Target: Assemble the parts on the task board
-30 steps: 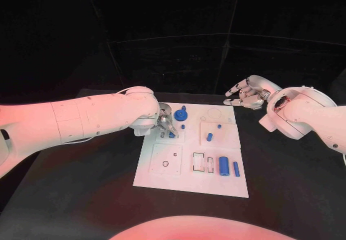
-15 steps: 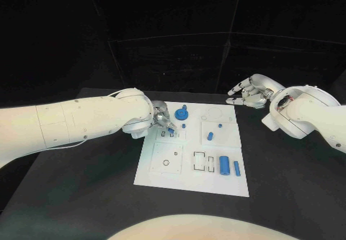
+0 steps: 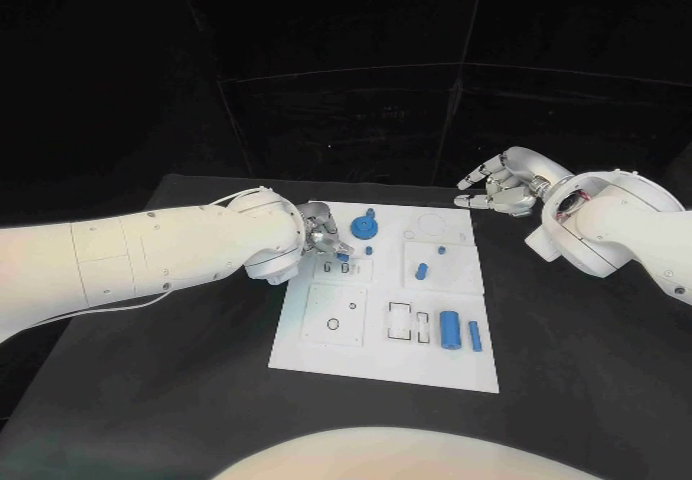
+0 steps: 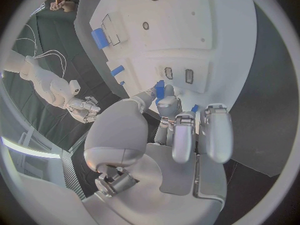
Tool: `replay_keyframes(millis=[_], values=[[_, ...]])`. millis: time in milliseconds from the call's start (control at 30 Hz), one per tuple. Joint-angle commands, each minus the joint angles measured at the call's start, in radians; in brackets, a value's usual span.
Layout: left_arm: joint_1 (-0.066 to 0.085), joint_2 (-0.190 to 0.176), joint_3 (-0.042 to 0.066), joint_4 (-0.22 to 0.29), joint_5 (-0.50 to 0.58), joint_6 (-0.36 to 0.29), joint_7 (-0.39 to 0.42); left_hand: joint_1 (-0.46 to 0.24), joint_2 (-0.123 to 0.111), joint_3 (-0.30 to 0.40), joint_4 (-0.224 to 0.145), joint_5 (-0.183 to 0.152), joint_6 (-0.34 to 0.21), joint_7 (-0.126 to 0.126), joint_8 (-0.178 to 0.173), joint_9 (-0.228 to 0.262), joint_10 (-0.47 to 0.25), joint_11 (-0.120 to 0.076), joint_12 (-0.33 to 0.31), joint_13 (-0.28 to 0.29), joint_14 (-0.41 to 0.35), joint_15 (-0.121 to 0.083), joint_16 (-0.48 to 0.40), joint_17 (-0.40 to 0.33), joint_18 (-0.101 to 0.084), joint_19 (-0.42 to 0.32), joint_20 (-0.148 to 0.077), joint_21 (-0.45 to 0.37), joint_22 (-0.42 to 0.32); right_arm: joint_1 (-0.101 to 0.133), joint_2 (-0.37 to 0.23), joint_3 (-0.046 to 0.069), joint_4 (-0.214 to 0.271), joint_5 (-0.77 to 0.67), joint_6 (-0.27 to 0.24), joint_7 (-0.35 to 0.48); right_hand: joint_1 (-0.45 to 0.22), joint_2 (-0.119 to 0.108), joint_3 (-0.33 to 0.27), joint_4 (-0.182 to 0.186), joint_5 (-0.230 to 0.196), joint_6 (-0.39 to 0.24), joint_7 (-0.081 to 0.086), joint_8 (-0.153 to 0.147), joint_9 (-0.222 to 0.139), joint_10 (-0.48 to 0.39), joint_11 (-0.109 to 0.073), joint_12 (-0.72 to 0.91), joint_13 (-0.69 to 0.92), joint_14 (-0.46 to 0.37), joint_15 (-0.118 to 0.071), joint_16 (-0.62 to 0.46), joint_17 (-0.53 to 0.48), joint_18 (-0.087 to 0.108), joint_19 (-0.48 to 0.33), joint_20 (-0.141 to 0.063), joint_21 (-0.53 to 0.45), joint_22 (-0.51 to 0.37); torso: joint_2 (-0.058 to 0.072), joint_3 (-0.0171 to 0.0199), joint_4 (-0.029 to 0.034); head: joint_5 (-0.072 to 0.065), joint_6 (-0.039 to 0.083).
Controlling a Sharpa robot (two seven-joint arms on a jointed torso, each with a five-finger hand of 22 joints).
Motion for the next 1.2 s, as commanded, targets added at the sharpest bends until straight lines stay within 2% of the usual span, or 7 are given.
replay_keyframes(millis=[33,233,467,600,733,900,1200], values=[[-0.006,0.003,0.000,-0.001,-0.013,-0.060,0.004,0.002,0.003,0.179,-0.175,0.000,-0.007,0.000,0.005,0.002,0.006,-0.003,0.004,0.001,0.107,0.000,0.003,0.263,-0.019,0.026,0.000,-0.003,0.011,0.002,0.000,0.001,0.000,-0.004,0.001,0.010,0.003,0.006,-0.004,-0.002,0.006,0.006,-0.003,0.005,-0.002,0.005,-0.004,0.005,0.000,0.064,-0.008,-0.001,0.094,0.017,-0.003,-0.001,-0.006,0.000,0.001,0.0004,-0.0003,-0.002,-0.002],[-0.017,0.007,0.000,-0.005,-0.013,-0.060,-0.004,0.000,0.001,0.183,-0.174,0.000,-0.006,0.000,0.006,0.003,0.010,-0.003,0.010,0.006,0.107,0.000,0.003,0.263,-0.018,0.026,0.000,-0.003,0.010,0.002,0.001,0.001,-0.001,-0.004,0.002,0.011,0.003,0.006,-0.004,-0.002,0.006,0.006,-0.003,0.005,-0.002,0.005,-0.004,0.005,0.000,0.064,-0.008,-0.001,0.094,0.017,-0.003,-0.001,-0.006,0.000,0.001,-0.0003,0.0006,-0.002,-0.006],[-0.024,0.011,0.000,-0.008,-0.012,-0.044,-0.017,0.000,0.001,0.183,-0.174,0.000,-0.006,0.000,0.006,0.003,0.010,-0.003,0.010,0.006,0.107,0.000,0.003,0.263,-0.018,0.026,0.000,-0.003,0.010,0.002,0.002,0.001,-0.003,-0.003,0.000,0.014,0.003,0.006,-0.004,-0.002,0.006,0.006,-0.003,0.005,-0.002,0.005,-0.004,0.005,0.000,0.064,-0.008,-0.001,0.094,0.017,-0.003,-0.001,-0.006,0.000,0.001,-0.0007,-0.0001,-0.001,-0.008],[-0.026,0.012,0.000,-0.008,-0.012,-0.024,-0.024,0.000,0.001,0.183,-0.174,0.000,-0.006,0.000,0.006,0.003,0.010,-0.003,0.010,0.006,0.107,0.000,0.003,0.263,-0.018,0.026,0.000,-0.003,0.010,0.002,0.002,0.001,-0.003,-0.003,-0.001,0.016,0.003,0.006,-0.004,-0.002,0.006,0.006,-0.003,0.005,-0.002,0.005,-0.004,0.005,0.000,0.064,-0.008,-0.001,0.094,0.017,-0.003,-0.001,-0.006,0.000,0.001,0.0003,-0.0006,0.000,-0.010],[-0.027,0.012,0.000,-0.009,-0.012,0.009,-0.030,-0.001,0.000,0.186,-0.173,0.000,-0.006,-0.001,0.007,0.004,0.012,-0.003,0.012,0.008,0.107,0.000,0.003,0.263,-0.018,0.027,0.000,-0.003,0.011,0.002,0.004,0.001,-0.004,-0.003,-0.001,0.017,0.001,0.007,-0.006,0.000,0.007,0.006,-0.003,0.006,-0.002,0.004,-0.004,0.003,-0.002,0.064,-0.008,-0.002,0.093,0.017,-0.003,-0.001,-0.007,-0.002,0.000,-0.0010,-0.0006,-0.002,-0.011],[-0.027,0.014,0.000,-0.011,-0.012,0.035,-0.035,-0.002,0.000,0.187,-0.173,0.000,-0.006,-0.001,0.007,0.005,0.013,-0.003,0.013,0.009,0.107,0.000,0.003,0.263,-0.019,0.027,0.000,-0.003,0.011,0.002,0.005,0.001,-0.005,-0.003,-0.002,0.017,0.001,0.007,-0.006,0.000,0.007,0.006,-0.003,0.006,-0.002,0.004,-0.004,0.003,-0.002,0.064,-0.008,-0.002,0.093,0.017,-0.003,-0.001,-0.007,-0.002,0.001,0.0000,0.0002,-0.002,-0.013],[-0.027,0.018,0.000,-0.015,-0.012,0.057,-0.039,-0.002,0.000,0.187,-0.173,0.000,-0.006,-0.001,0.007,0.005,0.013,-0.003,0.013,0.009,0.107,0.000,0.003,0.263,-0.019,0.027,0.000,-0.003,0.011,0.002,0.007,0.001,-0.006,-0.003,-0.001,0.020,0.001,0.007,-0.006,0.000,0.007,0.006,-0.003,0.006,-0.002,0.004,-0.004,0.003,-0.002,0.064,-0.008,-0.002,0.093,0.017,-0.003,-0.001,-0.007,-0.002,0.000,0.0003,0.0005,0.000,-0.018]])
